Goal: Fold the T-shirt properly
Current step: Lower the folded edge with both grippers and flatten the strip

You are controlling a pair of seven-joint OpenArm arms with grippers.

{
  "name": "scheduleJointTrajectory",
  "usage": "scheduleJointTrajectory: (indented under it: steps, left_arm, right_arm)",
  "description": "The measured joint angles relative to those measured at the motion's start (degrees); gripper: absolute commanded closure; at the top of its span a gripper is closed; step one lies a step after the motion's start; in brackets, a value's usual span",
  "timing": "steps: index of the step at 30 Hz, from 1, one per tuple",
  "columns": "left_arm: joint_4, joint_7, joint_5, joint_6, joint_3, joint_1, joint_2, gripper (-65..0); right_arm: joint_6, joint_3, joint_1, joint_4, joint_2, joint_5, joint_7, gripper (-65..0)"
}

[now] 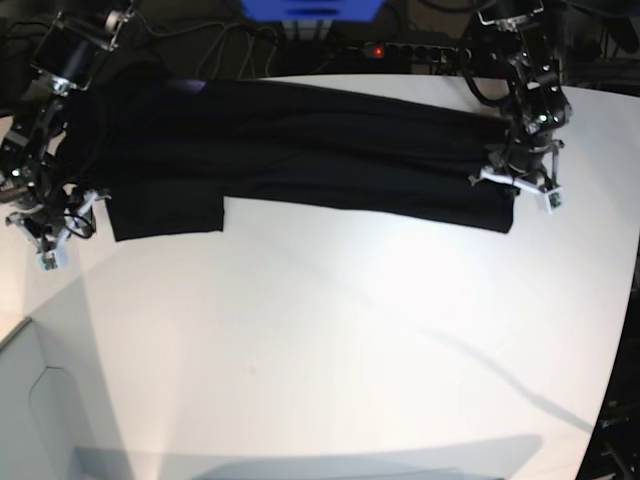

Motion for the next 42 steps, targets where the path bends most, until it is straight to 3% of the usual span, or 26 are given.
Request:
scheduleJointTrajectory:
  steps: [6,9,15,20,28,30,37,42]
  left_arm:
    - [-0.2,0.0,0.0,0.0,0.0,0.0,0.0,0.0]
    - [-0.2,0.0,0.0,0.0,0.0,0.0,0.0,0.0]
    - [-0.2,0.1,-0.2,0.0,0.0,0.0,0.0,0.0]
    - [-0.2,0.3,-0.1,0.0,0.0,-0.4,0.0,0.0]
    - [-0.2,0.5,0.0,0.0,0.0,-0.7,0.0,0.0]
    - [-0.2,0.5,0.0,0.0,0.0,-0.7,0.0,0.0]
    - [-0.2,0.5,0.0,0.0,0.0,-0.8,0.0,0.0]
    - [-0.2,0.5,0.0,0.0,0.0,-0.8,0.0,0.0]
  right_arm:
    - [0.0,-0.4,5.3,-15.8,4.8,10.8,-1.6,-28.4]
    - [-0.2,-0.3,5.2,-19.9,5.3,15.1,-0.8,-28.4]
    - [-0.2,-2.4,5.6,-19.6,4.8,16.4,-4.6,-28.4]
    - [-0.2,-3.6,5.9,-19.3,2.9,17.1,-4.0,-28.4]
    - [-0.2,-5.6,6.1,-19.2,2.6,17.4,-3.6,-28.0]
    - [-0.2,-5.6,6.1,-19.2,2.6,17.4,-3.6,-24.7]
    - [-0.2,-5.7,6.1,-19.4,2.6,17.3,-4.1,-1.2]
    - [-0.2,-7.5,6.9,-19.3,2.5,17.1,-4.7,0.0]
